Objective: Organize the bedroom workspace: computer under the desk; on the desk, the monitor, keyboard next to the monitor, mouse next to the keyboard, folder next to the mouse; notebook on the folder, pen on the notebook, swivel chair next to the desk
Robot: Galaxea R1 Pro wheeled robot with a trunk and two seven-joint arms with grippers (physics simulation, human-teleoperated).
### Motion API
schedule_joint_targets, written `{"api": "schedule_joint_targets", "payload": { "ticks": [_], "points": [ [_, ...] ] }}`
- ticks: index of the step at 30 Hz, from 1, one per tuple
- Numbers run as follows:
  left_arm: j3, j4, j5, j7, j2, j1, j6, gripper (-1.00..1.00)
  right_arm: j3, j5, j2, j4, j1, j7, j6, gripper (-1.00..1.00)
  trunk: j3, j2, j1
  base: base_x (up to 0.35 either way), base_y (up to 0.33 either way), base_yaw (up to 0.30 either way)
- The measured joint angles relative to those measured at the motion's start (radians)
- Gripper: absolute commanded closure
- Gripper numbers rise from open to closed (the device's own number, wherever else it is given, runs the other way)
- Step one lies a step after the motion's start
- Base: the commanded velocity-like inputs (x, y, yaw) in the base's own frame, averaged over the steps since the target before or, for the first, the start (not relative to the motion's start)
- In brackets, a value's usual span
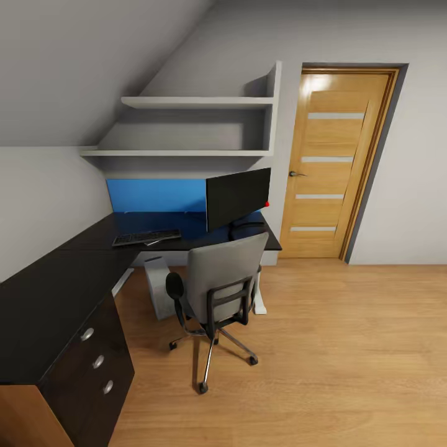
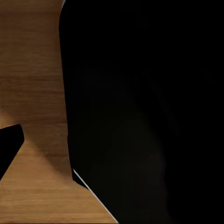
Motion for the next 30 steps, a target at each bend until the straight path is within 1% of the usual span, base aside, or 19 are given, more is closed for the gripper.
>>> {"api": "schedule_joint_targets", "payload": {
  "ticks": [1,5,6,10,12,30],
  "points": [
    [0.0,0.0,0.0,0.0,0.0,0.0,0.0,-1.0,0.0,0.0,0.0,0.0,0.0,0.0,0.0,-1.0,0.0,0.0,0.0,0.0,0.0,0.0],
    [0.0,-0.016,-0.003,-0.004,-0.022,0.007,-0.004,-1.0,-0.001,-0.003,0.022,0.004,-0.002,0.001,-0.001,-1.0,0.0,0.0,0.0,0.0,0.0,0.0],
    [0.0,-0.016,-0.003,-0.004,-0.028,0.007,-0.004,-1.0,-0.002,-0.003,0.024,0.004,-0.002,0.001,-0.001,-1.0,0.0,0.0,0.0,0.0,0.0,0.0],
    [0.0,-0.02,-0.002,-0.005,-0.048,0.007,-0.004,-1.0,-0.006,-0.006,0.031,0.0,0.001,0.0,-0.004,-1.0,0.013,0.028,-0.015,0.0,0.0,0.0],
    [-0.001,-0.021,-0.003,-0.006,-0.054,0.007,-0.004,-1.0,-0.007,-0.006,0.031,-0.004,0.001,0.0,-0.009,-1.0,0.019,0.042,-0.023,0.0,0.0,0.0],
    [-0.002,-0.023,-0.005,-0.006,-0.06,0.007,-0.004,-1.0,-0.011,-0.01,0.031,-0.007,0.001,0.0,-0.024,-1.0,0.075,0.168,-0.092,0.0,0.0,0.0]
  ]
}}
